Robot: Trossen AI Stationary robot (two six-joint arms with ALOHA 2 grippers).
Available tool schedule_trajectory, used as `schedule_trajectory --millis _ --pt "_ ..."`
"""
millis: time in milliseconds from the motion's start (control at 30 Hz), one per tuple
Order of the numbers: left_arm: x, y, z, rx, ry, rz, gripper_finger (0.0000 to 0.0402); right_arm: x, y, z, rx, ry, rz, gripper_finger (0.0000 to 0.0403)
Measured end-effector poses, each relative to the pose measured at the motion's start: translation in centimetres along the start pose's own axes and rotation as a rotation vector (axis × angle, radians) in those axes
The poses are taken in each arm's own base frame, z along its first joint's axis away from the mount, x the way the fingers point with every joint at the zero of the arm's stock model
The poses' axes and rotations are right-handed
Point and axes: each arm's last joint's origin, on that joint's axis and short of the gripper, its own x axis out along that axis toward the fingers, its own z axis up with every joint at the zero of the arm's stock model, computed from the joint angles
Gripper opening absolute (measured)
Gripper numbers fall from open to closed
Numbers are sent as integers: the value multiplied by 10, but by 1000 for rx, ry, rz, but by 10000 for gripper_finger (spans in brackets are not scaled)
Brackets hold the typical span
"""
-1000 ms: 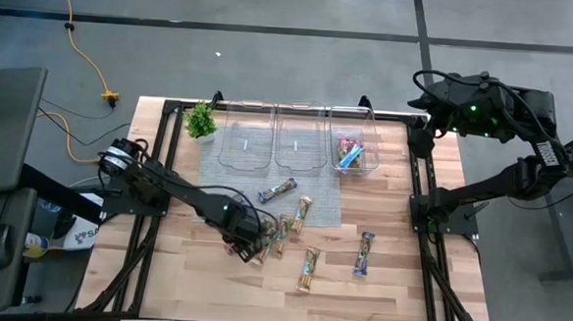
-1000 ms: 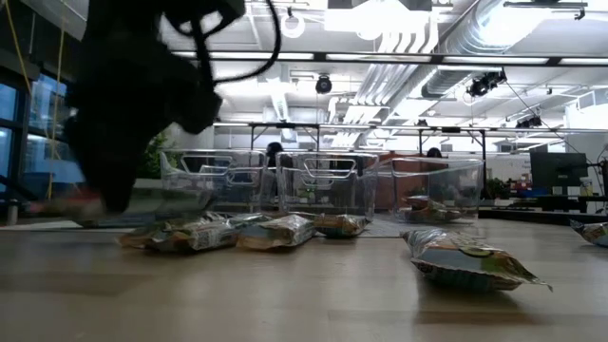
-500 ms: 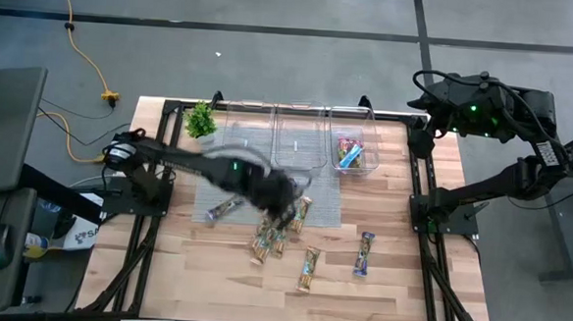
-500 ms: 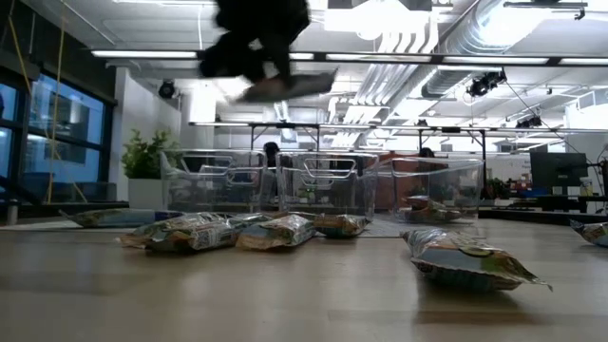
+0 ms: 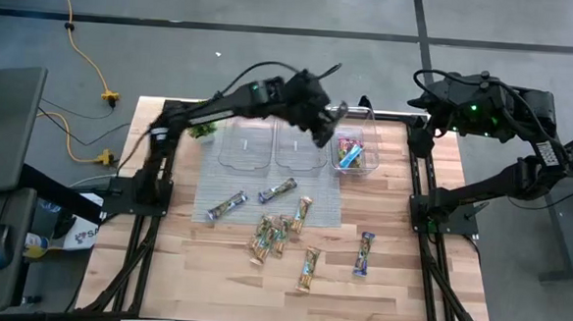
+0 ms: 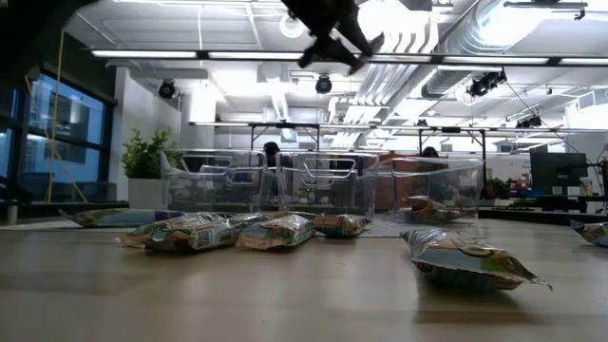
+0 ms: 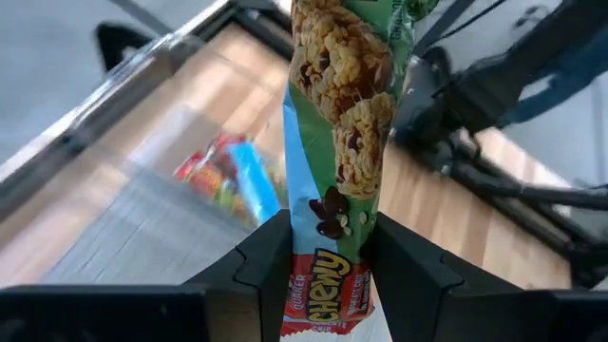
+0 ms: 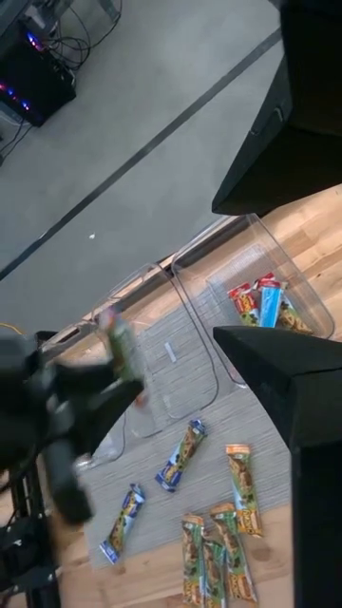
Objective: Pick and place Granola Bars by type
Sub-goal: Put the red granola bar into the right transparent bin
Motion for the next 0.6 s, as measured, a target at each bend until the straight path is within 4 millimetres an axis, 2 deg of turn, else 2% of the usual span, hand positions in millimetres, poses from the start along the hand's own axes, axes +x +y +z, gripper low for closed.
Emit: schedule_trajectory --millis 133,200,400,500,600 --pt "43 11 13 -28 -5 -74 129 0 0 0 7 -1 -10 188" --pt "62 15 9 -76 -25 -134 129 0 0 0 15 -1 -11 188" --pt "115 32 -11 -160 18 -125 129 0 0 0 24 -1 -17 188" --pt "129 36 -19 -191 62 -143 129 0 -1 0 26 -2 -21 188" --pt "133 37 -21 -183 61 -148 129 0 -1 0 26 -1 -21 188"
